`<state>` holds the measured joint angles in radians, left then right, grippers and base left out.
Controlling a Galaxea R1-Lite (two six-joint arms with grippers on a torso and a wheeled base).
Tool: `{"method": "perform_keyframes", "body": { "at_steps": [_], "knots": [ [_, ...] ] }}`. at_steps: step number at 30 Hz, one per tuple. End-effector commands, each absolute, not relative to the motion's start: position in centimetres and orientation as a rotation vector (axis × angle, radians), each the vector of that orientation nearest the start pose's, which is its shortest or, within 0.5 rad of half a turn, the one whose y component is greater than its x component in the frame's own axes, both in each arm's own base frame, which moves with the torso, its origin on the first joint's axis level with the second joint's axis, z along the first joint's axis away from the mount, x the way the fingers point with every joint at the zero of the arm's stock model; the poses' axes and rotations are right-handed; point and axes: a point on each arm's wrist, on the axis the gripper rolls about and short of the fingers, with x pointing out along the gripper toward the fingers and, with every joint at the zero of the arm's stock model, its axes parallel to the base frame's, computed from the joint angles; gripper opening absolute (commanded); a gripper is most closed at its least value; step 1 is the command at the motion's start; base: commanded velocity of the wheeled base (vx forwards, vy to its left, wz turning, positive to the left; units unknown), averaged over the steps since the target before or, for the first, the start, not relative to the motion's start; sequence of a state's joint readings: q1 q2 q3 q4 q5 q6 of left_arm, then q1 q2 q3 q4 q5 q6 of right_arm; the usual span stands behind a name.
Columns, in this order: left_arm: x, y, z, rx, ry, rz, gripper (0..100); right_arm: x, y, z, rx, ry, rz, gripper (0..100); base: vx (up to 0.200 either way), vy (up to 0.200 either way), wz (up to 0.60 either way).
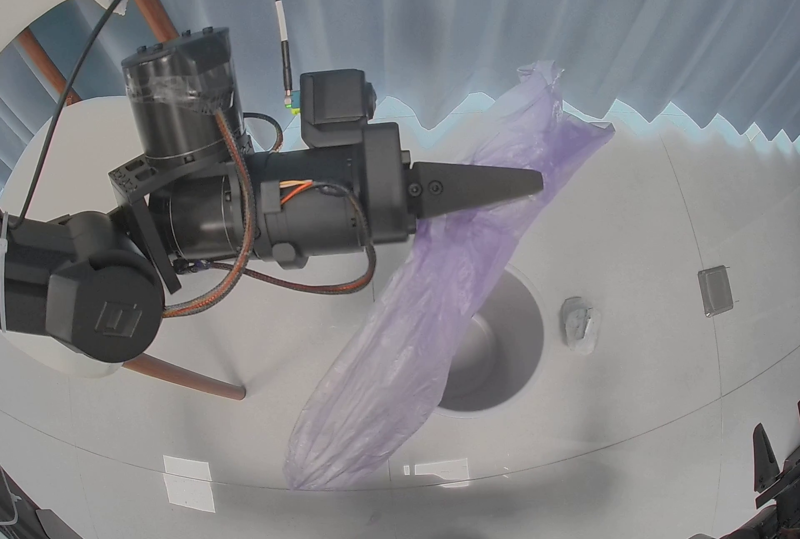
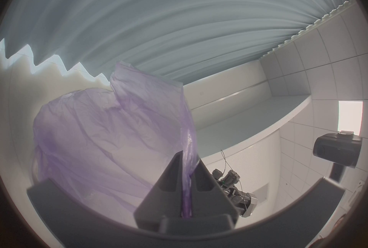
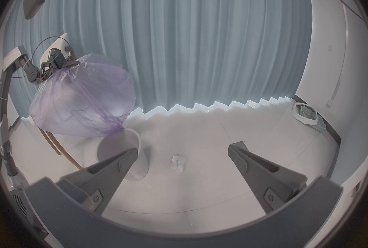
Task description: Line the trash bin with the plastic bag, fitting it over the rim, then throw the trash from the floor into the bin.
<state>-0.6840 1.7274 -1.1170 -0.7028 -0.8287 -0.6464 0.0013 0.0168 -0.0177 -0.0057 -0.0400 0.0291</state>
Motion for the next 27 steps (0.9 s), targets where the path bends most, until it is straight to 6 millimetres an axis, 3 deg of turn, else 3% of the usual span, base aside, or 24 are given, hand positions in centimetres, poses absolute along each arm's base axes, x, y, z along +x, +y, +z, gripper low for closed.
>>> {"method": "perform_keyframes", "body": {
  "at_steps": [1, 6, 14, 16, 23, 27],
  "knots": [
    [24.5, -21.7, 26.2, -0.519, 0.399, -1.433, 0, -2.3, -0.1, 7.6, 0.029, -0.008, -0.04, 100, 0.0, 0.0, 0.0],
    [24.2, -21.4, 25.6, -0.533, 0.395, -1.366, 0, -2.3, -0.1, 7.6, 0.029, -0.007, -0.038, 100, 0.0, 0.0, 0.0],
    [20.3, -19.0, 24.8, -0.53, 0.442, -1.374, 0, -2.3, -0.1, 7.6, 0.029, -0.008, -0.04, 100, 0.0, 0.0, 0.0],
    [20.3, -19.0, 24.8, -0.53, 0.442, -1.374, 0, -2.3, -0.1, 7.6, 0.029, -0.008, -0.04, 100, 0.0, 0.0, 0.0],
    [17.5, -17.8, 22.9, -0.52, 0.514, -1.389, 0, -2.3, -0.1, 7.6, 0.029, -0.008, -0.038, 100, 0.0, 0.0, 0.0],
    [17.4, -17.8, 22.3, -0.503, 0.518, -1.393, 0, -2.3, -0.1, 7.6, 0.029, -0.008, -0.038, 100, 0.0, 0.0, 0.0]
  ]
}}
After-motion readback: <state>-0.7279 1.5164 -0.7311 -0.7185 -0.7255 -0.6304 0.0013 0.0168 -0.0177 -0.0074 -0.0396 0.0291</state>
